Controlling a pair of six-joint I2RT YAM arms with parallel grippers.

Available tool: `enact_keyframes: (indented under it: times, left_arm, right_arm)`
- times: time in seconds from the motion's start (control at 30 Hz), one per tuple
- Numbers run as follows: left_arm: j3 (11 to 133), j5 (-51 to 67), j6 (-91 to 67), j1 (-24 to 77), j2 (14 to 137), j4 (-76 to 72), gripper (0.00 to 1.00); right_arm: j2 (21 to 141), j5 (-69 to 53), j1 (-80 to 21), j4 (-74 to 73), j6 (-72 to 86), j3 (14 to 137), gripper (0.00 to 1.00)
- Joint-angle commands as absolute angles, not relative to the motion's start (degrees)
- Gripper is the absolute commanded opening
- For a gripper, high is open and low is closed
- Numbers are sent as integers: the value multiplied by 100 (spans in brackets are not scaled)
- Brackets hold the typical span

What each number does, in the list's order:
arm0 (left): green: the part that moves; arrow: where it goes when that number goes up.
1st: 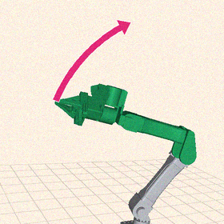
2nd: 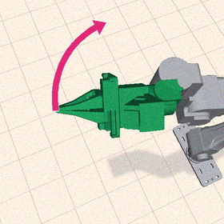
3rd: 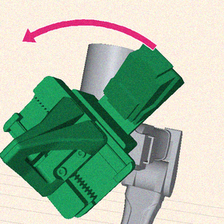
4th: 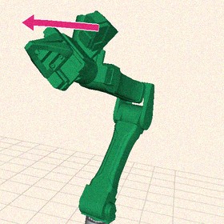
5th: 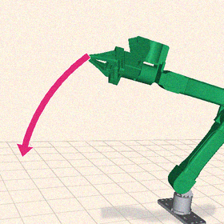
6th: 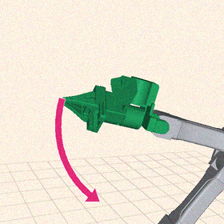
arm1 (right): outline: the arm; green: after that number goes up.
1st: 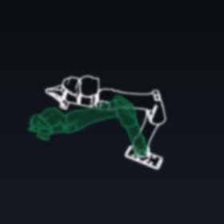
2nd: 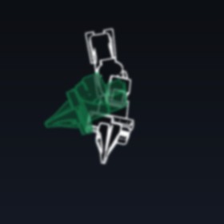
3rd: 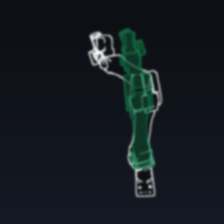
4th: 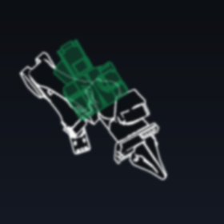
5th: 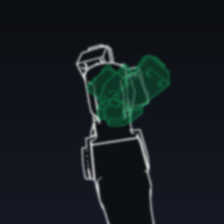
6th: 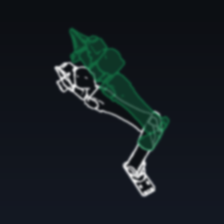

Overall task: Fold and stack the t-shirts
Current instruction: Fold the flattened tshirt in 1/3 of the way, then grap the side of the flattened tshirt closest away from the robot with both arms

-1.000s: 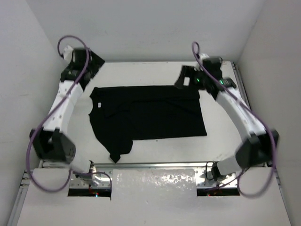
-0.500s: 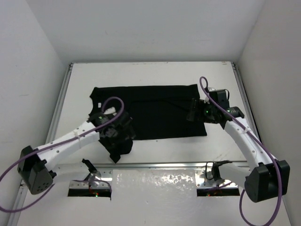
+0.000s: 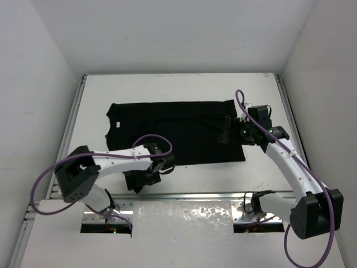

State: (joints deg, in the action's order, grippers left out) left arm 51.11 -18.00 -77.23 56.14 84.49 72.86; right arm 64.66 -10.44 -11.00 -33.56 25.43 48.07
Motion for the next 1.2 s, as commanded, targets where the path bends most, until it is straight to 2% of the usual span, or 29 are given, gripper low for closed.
enact_keyframes:
  times: [0.0,0.2,0.27,0.33,0.4,0.43,0.47,0.53,0.97,1.0,1.03,1.17]
  left_arm:
    - [5090,-2450,-8339,5616,8928,7436,84]
    - [5194,-2795,-8517,5511,9264,7234,75]
    - [5212,-2830,-8473,5511,9097,7155,67]
    - [5125,-2830,-8394,5502,8974,6944,55]
    - [5045,-2778,-8262,5467,8930,6716,49]
    - [4975,-2743,-8227,5467,8947,6663,32]
    - [4949,-2690,-8192,5467,8991,6601,25]
    - [4791,-2593,-8113,5467,8991,6478,17]
    - [4588,-2478,-7787,5484,9141,6284,24]
    - [4579,-2487,-7787,5484,9123,6275,10]
    - [4570,-2522,-7778,5484,9062,6267,1]
    - [4526,-2654,-7743,5484,8711,6213,0]
  right_arm:
    - [6434,-1362,-1116,-3024,2461,4773,99]
    - [6355,-1582,-1108,-2909,2452,4728,99]
    - [6320,-1661,-1108,-2874,2461,4702,99]
    - [6284,-1653,-1107,-2856,2461,4667,99]
    - [6275,-1626,-1108,-2856,2461,4650,99]
    - [6267,-1609,-1116,-2865,2452,4649,99]
    - [6249,-1582,-1116,-2857,2443,4615,99]
    - [6249,-1565,-1116,-2856,2443,4597,99]
    - [6240,-1556,-1116,-2865,2443,4561,99]
    - [6258,-1556,-1116,-2857,2452,4570,99]
    - [6258,-1547,-1116,-2856,2443,4570,99]
    - [6302,-1486,-1107,-2856,2426,4579,99]
